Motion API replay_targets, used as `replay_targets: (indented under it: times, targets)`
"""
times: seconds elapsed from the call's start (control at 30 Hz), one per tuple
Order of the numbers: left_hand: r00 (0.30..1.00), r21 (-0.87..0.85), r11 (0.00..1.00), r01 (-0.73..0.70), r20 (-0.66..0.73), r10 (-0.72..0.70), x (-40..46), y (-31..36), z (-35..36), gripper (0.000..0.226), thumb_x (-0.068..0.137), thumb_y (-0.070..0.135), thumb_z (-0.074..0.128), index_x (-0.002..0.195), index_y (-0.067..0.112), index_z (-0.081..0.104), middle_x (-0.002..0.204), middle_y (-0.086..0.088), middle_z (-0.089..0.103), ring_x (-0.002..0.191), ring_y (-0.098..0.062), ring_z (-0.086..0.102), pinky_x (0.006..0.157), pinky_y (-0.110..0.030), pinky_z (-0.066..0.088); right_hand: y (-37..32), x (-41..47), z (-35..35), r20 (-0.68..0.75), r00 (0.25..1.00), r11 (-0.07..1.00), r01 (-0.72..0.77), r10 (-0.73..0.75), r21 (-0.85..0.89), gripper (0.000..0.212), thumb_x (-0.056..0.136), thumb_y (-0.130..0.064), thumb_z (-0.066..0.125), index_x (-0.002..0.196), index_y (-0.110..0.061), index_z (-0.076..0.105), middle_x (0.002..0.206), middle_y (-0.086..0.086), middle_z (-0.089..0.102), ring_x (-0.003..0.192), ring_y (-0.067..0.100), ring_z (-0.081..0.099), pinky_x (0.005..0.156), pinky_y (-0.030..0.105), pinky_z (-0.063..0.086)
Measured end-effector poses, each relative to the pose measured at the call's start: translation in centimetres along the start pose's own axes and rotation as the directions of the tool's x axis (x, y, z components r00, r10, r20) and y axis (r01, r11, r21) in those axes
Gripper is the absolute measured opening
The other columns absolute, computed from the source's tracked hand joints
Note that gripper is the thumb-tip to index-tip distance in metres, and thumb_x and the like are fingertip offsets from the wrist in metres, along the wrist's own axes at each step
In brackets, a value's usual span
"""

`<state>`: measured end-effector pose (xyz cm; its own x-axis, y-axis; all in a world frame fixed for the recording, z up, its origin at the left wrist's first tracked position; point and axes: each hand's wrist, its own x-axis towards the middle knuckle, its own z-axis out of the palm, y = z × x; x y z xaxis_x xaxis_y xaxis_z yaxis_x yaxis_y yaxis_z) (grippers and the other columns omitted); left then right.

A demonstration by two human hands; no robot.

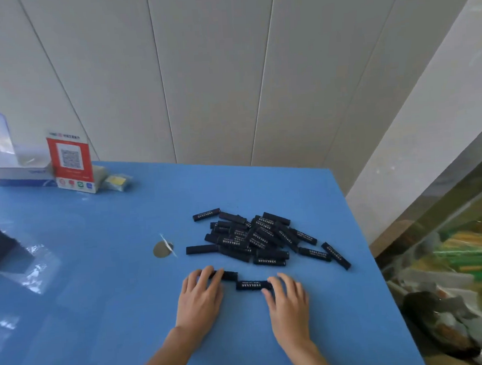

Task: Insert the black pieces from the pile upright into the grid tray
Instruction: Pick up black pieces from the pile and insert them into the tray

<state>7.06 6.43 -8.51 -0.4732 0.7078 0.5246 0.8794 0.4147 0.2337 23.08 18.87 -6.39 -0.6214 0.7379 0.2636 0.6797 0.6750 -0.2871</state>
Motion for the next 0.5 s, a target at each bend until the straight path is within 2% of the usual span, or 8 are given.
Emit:
replay_targets:
  times: [0.1, 0.17, 0.2, 0.27, 0.3, 0.37, 0.47, 0.5]
  targets:
    - [0.998, 0.025, 0.998, 0.062, -0.004, -0.062, -0.4, 0.9, -0.2, 0.025, 0.089, 0.026, 0.047, 0.103, 0.016, 0.066, 0.104, 0.001, 0.051, 0.088, -0.025, 0.049, 0.080, -0.033, 0.040, 0.2, 0.0, -0.2, 0.056, 0.998, 0.998, -0.010, 0.006, 0.060, 0.039, 0.093, -0.050, 0.032, 0.094, -0.026, 0.062, 0.104, -0.001, 0.062, 0.084, 0.021, 0.052, 0.068, 0.033, 0.045]
    - [0.998, 0.034, 0.997, 0.063, 0.007, -0.063, -0.6, 1.5, -0.4, 0.025, 0.091, 0.027, 0.043, 0.098, 0.016, 0.065, 0.099, 0.001, 0.053, 0.087, -0.024, 0.048, 0.081, -0.031, 0.037, 0.3, 0.3, -0.6, 0.094, 0.995, 0.996, 0.019, -0.027, 0.085, 0.020, 0.085, -0.046, 0.055, 0.093, -0.028, 0.062, 0.103, -0.001, 0.063, 0.081, 0.022, 0.055, 0.065, 0.034, 0.047]
    - [0.998, 0.035, 0.998, 0.054, 0.020, -0.055, -0.7, 1.7, -0.6, 0.028, 0.092, 0.028, 0.040, 0.096, 0.016, 0.065, 0.096, 0.001, 0.055, 0.088, -0.023, 0.048, 0.081, -0.030, 0.037, 0.3, 0.4, -0.8, 0.131, 0.991, 0.996, 0.024, -0.036, 0.090, 0.022, 0.077, -0.041, 0.070, 0.093, -0.029, 0.063, 0.101, -0.002, 0.064, 0.080, 0.023, 0.056, 0.063, 0.034, 0.047]
    - [0.998, 0.048, 0.998, 0.040, 0.041, -0.042, -0.9, 2.3, -0.7, 0.038, 0.098, 0.030, 0.029, 0.095, 0.015, 0.064, 0.093, 0.000, 0.056, 0.087, -0.022, 0.047, 0.081, -0.031, 0.036, 0.5, 0.8, -1.1, 0.194, 0.979, 0.997, 0.050, -0.060, 0.059, 0.042, 0.059, -0.036, 0.085, 0.096, -0.029, 0.067, 0.096, -0.002, 0.065, 0.075, 0.022, 0.058, 0.058, 0.032, 0.047]
    - [0.998, 0.052, 0.998, 0.036, 0.048, -0.038, -1.0, 2.5, -0.8, 0.044, 0.100, 0.031, 0.023, 0.095, 0.015, 0.064, 0.092, -0.001, 0.056, 0.087, -0.022, 0.047, 0.081, -0.031, 0.035, 0.6, 1.0, -1.4, 0.209, 0.975, 0.997, 0.069, -0.075, 0.037, 0.046, 0.056, -0.036, 0.087, 0.097, -0.030, 0.068, 0.094, -0.002, 0.065, 0.075, 0.021, 0.058, 0.056, 0.031, 0.047]
    - [0.995, 0.067, 0.997, 0.024, 0.093, -0.030, -1.1, 2.8, -0.7, 0.045, 0.101, 0.030, 0.020, 0.095, 0.015, 0.062, 0.093, 0.000, 0.054, 0.085, -0.023, 0.048, 0.080, -0.031, 0.035, 0.8, 1.4, -1.6, 0.222, 0.968, 0.993, 0.114, -0.115, 0.014, 0.036, 0.064, -0.035, 0.084, 0.097, -0.031, 0.069, 0.101, 0.001, 0.064, 0.083, 0.023, 0.058, 0.063, 0.032, 0.047]
    - [0.984, 0.090, 0.996, -0.015, 0.180, -0.001, -1.1, 3.2, -1.5, 0.014, 0.085, 0.022, 0.057, 0.097, 0.018, 0.052, 0.092, 0.003, 0.046, 0.077, -0.023, 0.051, 0.072, -0.031, 0.033, 1.3, 1.5, -1.9, 0.280, 0.949, 0.989, 0.131, -0.147, 0.075, 0.024, 0.087, -0.035, 0.062, 0.110, -0.028, 0.062, 0.125, 0.002, 0.050, 0.112, 0.024, 0.045, 0.087, 0.033, 0.037]
    - [0.970, 0.091, 0.995, -0.032, 0.244, 0.009, -1.2, 3.5, -1.9, 0.036, 0.070, 0.018, 0.073, 0.097, 0.019, 0.050, 0.091, 0.004, 0.048, 0.077, -0.021, 0.048, 0.069, -0.029, 0.034, 1.6, 1.5, -2.0, 0.303, 0.939, 0.985, 0.140, -0.164, 0.099, 0.026, 0.089, -0.037, 0.058, 0.113, -0.027, 0.058, 0.127, -0.001, 0.046, 0.115, 0.021, 0.040, 0.091, 0.030, 0.034]
